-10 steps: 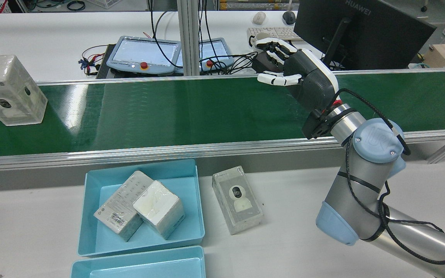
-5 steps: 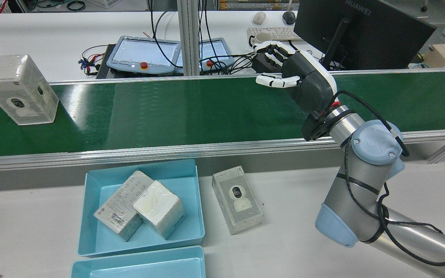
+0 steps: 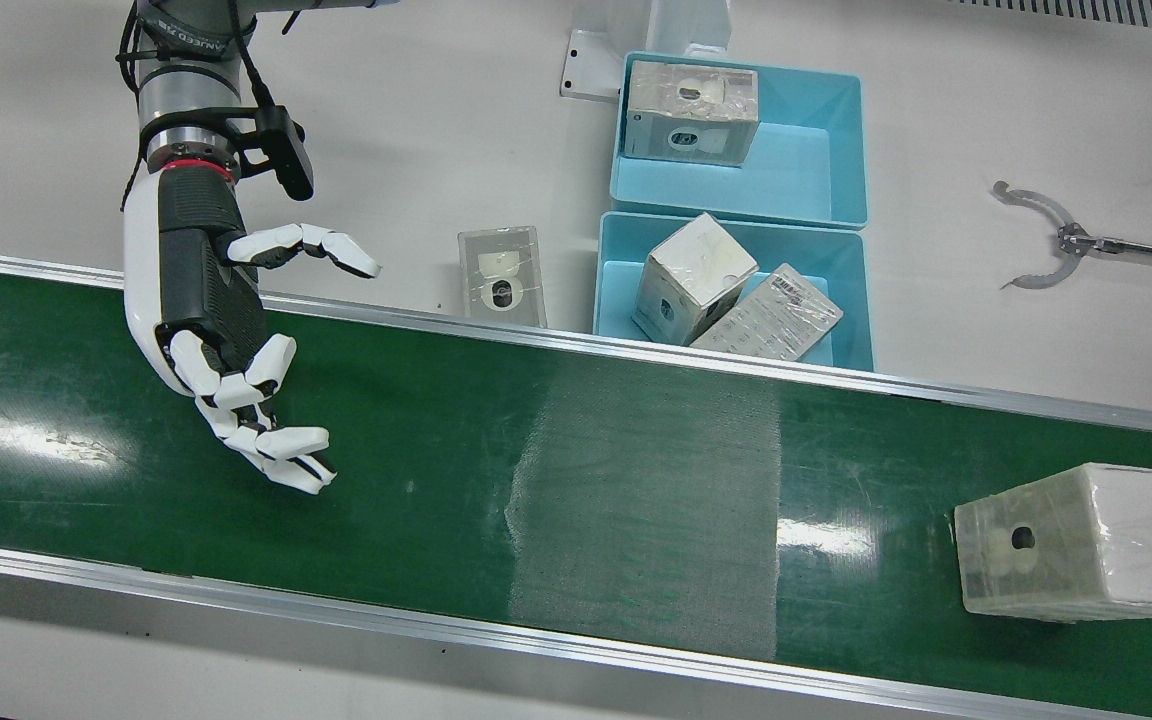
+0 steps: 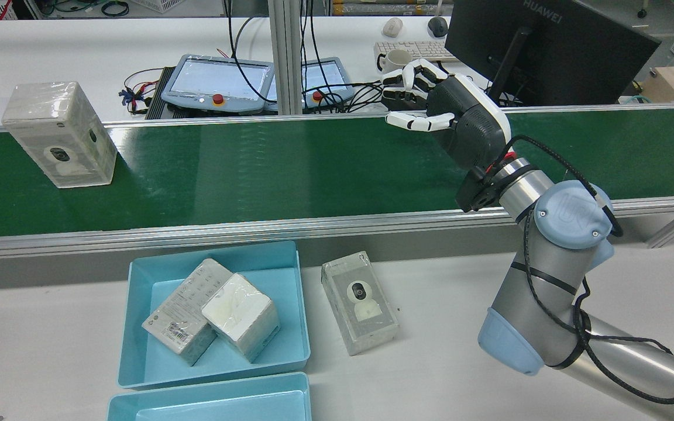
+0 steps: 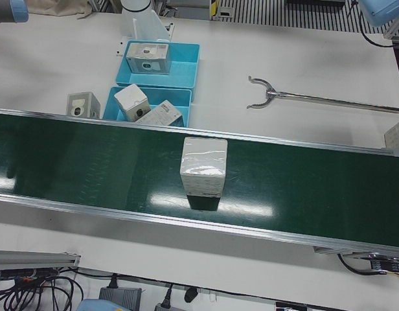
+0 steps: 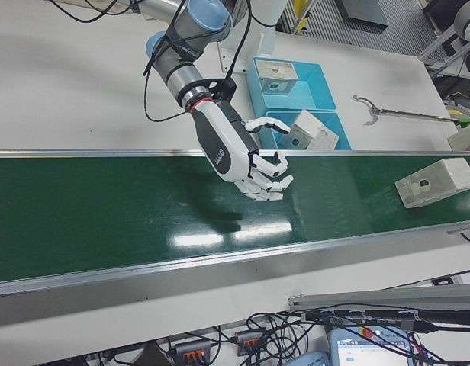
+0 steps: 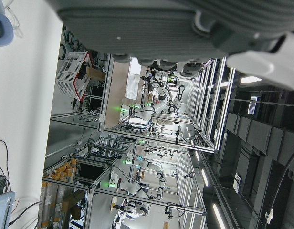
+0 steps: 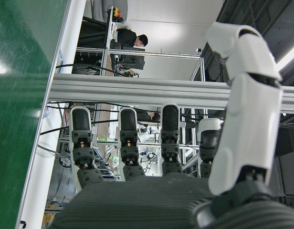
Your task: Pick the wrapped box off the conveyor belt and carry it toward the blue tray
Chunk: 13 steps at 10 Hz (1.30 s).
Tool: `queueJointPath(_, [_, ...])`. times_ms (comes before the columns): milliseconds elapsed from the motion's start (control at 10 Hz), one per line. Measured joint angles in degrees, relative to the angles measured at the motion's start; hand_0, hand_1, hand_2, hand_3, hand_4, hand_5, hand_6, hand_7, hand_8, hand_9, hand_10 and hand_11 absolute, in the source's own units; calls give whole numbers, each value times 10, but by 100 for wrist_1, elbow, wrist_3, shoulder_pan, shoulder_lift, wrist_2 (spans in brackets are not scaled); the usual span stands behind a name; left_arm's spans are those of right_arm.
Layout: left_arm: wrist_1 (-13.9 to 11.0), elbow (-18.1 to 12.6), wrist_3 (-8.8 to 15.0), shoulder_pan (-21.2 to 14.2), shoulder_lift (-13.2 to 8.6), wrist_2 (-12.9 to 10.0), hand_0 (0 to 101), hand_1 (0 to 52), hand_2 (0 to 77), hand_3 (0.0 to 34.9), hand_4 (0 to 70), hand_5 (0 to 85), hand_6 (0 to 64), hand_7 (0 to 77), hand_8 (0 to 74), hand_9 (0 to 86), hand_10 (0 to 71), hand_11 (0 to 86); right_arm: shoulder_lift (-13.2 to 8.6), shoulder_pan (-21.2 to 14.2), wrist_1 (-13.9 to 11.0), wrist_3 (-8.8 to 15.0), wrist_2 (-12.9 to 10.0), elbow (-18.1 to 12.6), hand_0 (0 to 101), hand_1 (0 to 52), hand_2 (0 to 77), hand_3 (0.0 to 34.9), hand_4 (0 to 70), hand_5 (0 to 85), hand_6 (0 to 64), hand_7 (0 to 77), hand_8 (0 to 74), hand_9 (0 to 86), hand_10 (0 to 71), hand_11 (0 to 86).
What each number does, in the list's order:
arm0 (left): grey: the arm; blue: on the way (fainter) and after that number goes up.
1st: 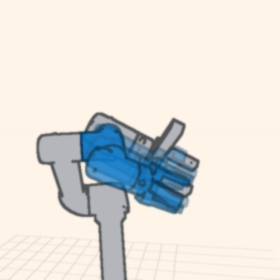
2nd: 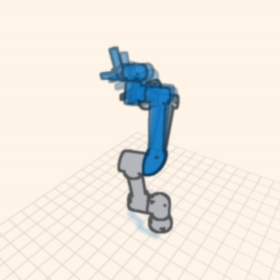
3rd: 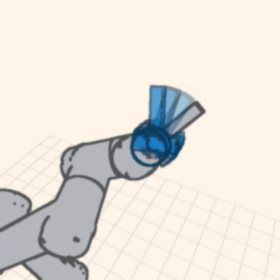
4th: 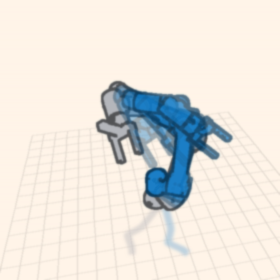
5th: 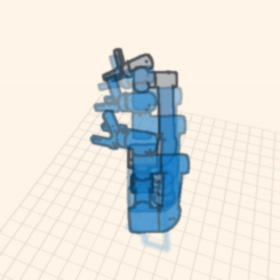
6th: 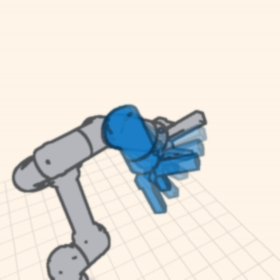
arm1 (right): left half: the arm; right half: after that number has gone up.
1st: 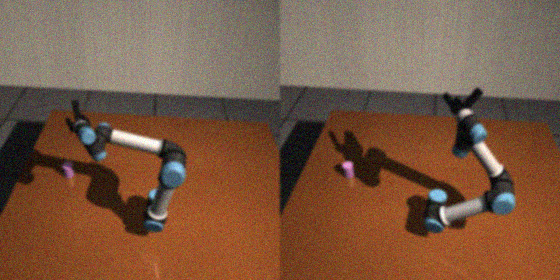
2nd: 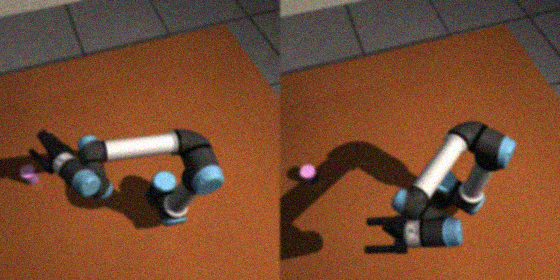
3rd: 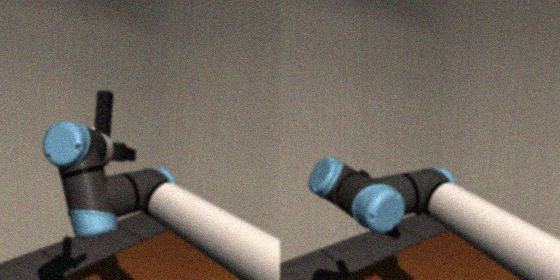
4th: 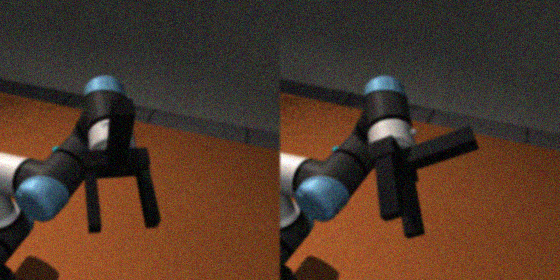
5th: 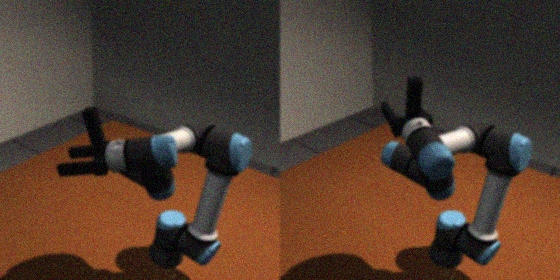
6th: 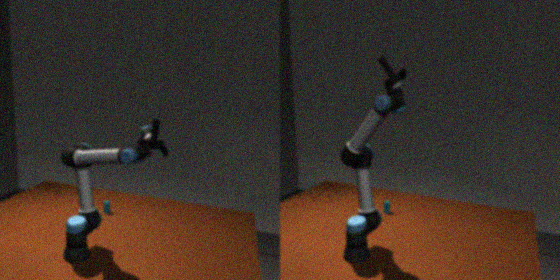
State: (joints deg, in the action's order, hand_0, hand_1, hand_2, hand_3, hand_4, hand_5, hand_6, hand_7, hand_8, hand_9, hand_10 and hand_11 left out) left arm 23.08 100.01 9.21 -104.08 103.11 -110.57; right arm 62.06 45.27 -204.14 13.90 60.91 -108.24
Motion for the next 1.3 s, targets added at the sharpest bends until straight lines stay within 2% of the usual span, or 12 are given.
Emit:
queueJointPath(100, [0, 0, 0, 0, 0, 0, 0, 0, 5, 0, 0, 5, 0, 5, 5, 0, 5, 0, -5, 4, 2, -7, -9, -6, 459, 131, 295, 303, 207, 704, 93, 409, 164, 278, 202, 245])
queueJointPath(200, [0, 0, 0, 0, 0, 0, 0, 0, 11, 0, 0, 5, 0, 5, 0, 5, 5, 0, -7, 13, 11, -13, -31, -8, 459, 131, 295, 303, 207, 704, 93, 409, 164, 278, 202, 245])
queueJointPath(300, [0, 0, 0, 0, 0, 0, 0, 0, 11, 0, 0, 5, 0, 5, 0, 5, 5, 0, -15, 21, 16, -13, -52, -10, 460, 44, 431, 255, 425, 704, 256, 573, 344, 436, 371, 409])
queueJointPath(400, [0, 0, 0, 0, 0, 0, 0, 0, 11, 0, 0, 5, 0, 5, 0, 5, 5, 0, -29, 23, 9, -15, -69, -10, 469, 71, 507, 191, 535, 698, 425, 709, 507, 605, 540, 578])
queueJointPath(500, [0, 0, 0, 0, 0, 0, 0, 0, 11, 0, 0, 5, 0, 5, 5, 0, 5, 0, -38, 20, -3, -17, -76, -10, 497, 54, 611, 160, 698, 693, 425, 709, 507, 605, 540, 578])
queueJointPath(600, [0, 0, 0, 0, 0, 0, 0, 0, 11, 0, 0, 5, 0, 5, 5, 0, 5, 0, -44, 15, -11, -21, -78, -11, 543, 27, 611, 129, 698, 693, 584, 698, 676, 709, 698, 714])
queueJointPath(800, [0, 0, 0, 0, 0, 0, 0, 0, 11, 0, 0, 5, 0, 5, 5, 0, 5, 0, -50, 15, -18, -26, -79, -16, 573, 38, 589, 90, 698, 698, 627, 687, 709, 709, 709, 698])
queueJointPath(900, [0, 0, 0, 0, 0, 0, 0, 0, 11, 0, 0, 5, 0, 5, 5, 0, 5, 0, -52, 15, -20, -25, -79, -18, 536, 93, 605, 0, 704, 704, 633, 698, 698, 698, 698, 693])
queueJointPath(1000, [0, 0, 0, 0, 0, 0, 0, 0, 5, 0, 0, 5, 0, 5, 5, 0, 5, 0, -53, 16, -20, -23, -79, -19, 536, 93, 605, 0, 704, 704, 633, 698, 698, 698, 698, 693])
queueJointPath(1100, [0, 0, 0, 0, 0, 0, 0, 0, 11, 0, 0, 5, 0, 5, 0, 5, 0, 0, -52, 16, -18, -16, -81, -24, 519, 22, 600, 3, 704, 704, 633, 698, 698, 698, 693, 693])
queueJointPath(1200, [0, 0, 0, 0, 0, 0, 0, 0, 11, 0, 0, 5, 0, 5, 0, 5, 0, 0, -49, 15, -1, 0, -80, -22, 453, 22, 518, 2, 704, 704, 633, 698, 698, 698, 693, 698])
queueJointPath(1300, [0, 0, 0, 0, 0, 0, 0, 0, 5, 0, 0, 5, 0, 5, 0, 5, 5, 0, -49, -1, 24, 18, -71, -21, 409, 22, 425, 3, 622, 704, 633, 698, 633, 622, 633, 627])
